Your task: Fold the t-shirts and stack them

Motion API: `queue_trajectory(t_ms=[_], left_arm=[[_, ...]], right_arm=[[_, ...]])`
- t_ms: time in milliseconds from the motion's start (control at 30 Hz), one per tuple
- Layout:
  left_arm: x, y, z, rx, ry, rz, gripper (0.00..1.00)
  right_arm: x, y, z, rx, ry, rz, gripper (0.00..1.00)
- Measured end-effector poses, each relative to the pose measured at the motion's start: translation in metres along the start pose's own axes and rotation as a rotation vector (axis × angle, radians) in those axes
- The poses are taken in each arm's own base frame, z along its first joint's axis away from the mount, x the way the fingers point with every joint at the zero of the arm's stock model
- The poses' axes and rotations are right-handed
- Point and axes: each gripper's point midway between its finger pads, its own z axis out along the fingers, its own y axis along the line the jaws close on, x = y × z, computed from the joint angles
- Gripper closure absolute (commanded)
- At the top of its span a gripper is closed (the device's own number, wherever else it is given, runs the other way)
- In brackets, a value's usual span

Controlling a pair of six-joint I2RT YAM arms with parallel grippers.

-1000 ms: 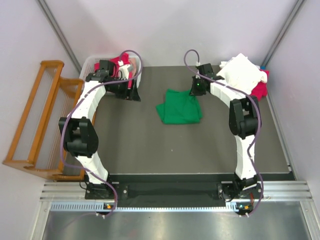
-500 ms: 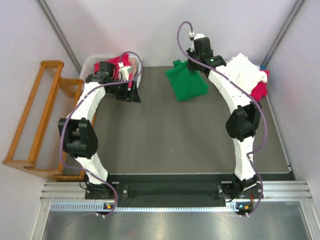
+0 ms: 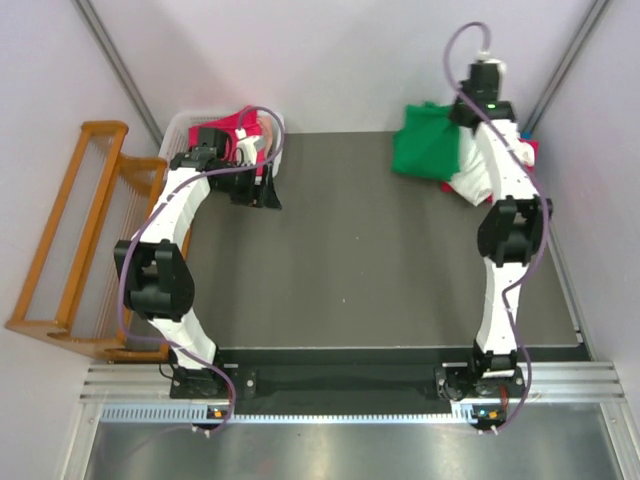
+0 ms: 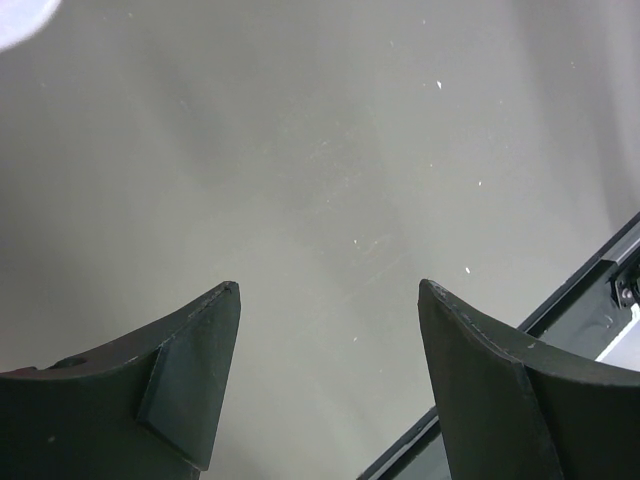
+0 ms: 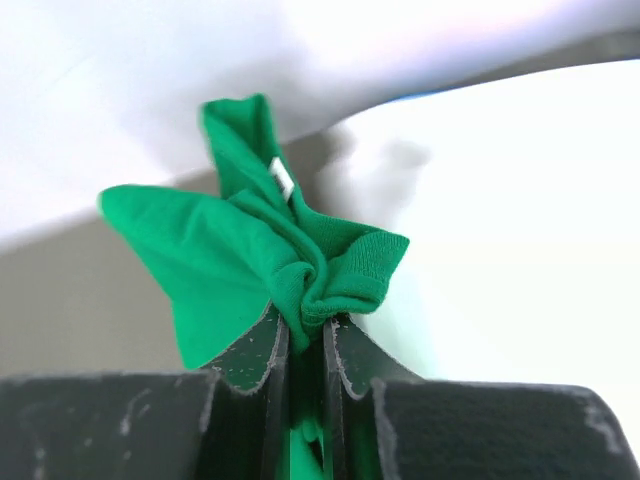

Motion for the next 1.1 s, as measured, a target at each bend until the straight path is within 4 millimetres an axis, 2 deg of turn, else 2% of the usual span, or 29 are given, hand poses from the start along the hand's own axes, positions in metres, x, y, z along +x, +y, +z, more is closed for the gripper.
queue_trajectory(t_ms=[67, 133, 200, 300, 367, 433, 500, 600, 700, 867, 933, 1100], left_arm=[[0.006, 0.000, 0.000, 0.000, 0.009, -0.007, 0.24], [0.012, 0.000, 0.002, 0.001, 0.020, -0.015, 0.24], [0.016, 0.001, 0.003, 0.003, 0.029, -0.026, 0.24], [0.021, 0.001, 0.005, 0.007, 0.041, -0.045, 0.25], [0.022, 0.001, 0.006, 0.008, 0.043, -0.051, 0.25], [0.022, 0.000, 0.006, 0.014, 0.042, -0.055, 0.25], [0.021, -0.001, 0.006, 0.020, 0.040, -0.057, 0.25], [0.021, -0.003, 0.006, 0.027, 0.038, -0.068, 0.25], [0.021, -0.004, 0.006, 0.029, 0.038, -0.072, 0.26], [0.021, -0.004, 0.006, 0.029, 0.039, -0.072, 0.26], [0.021, -0.004, 0.006, 0.028, 0.038, -0.072, 0.27], [0.021, -0.004, 0.006, 0.032, 0.038, -0.074, 0.28]], right_arm=[[-0.023, -0.064, 0.004, 0.105, -0.041, 0.084, 1.00], [-0.048, -0.118, -0.003, 0.200, -0.096, 0.150, 1.00], [-0.070, -0.158, -0.015, 0.278, -0.162, 0.204, 1.00], [-0.092, -0.191, -0.044, 0.368, -0.252, 0.243, 1.00], [-0.097, -0.195, -0.070, 0.407, -0.287, 0.244, 1.00], [-0.108, -0.190, -0.092, 0.410, -0.331, 0.241, 1.00], [-0.127, -0.184, -0.114, 0.390, -0.389, 0.251, 1.00], [-0.139, -0.188, -0.127, 0.373, -0.428, 0.279, 1.00], [-0.126, -0.205, -0.114, 0.395, -0.395, 0.305, 1.00], [-0.068, -0.225, -0.062, 0.438, -0.235, 0.313, 1.00], [-0.050, -0.227, -0.045, 0.435, -0.181, 0.312, 1.00], [-0.032, -0.220, -0.033, 0.411, -0.108, 0.305, 1.00]])
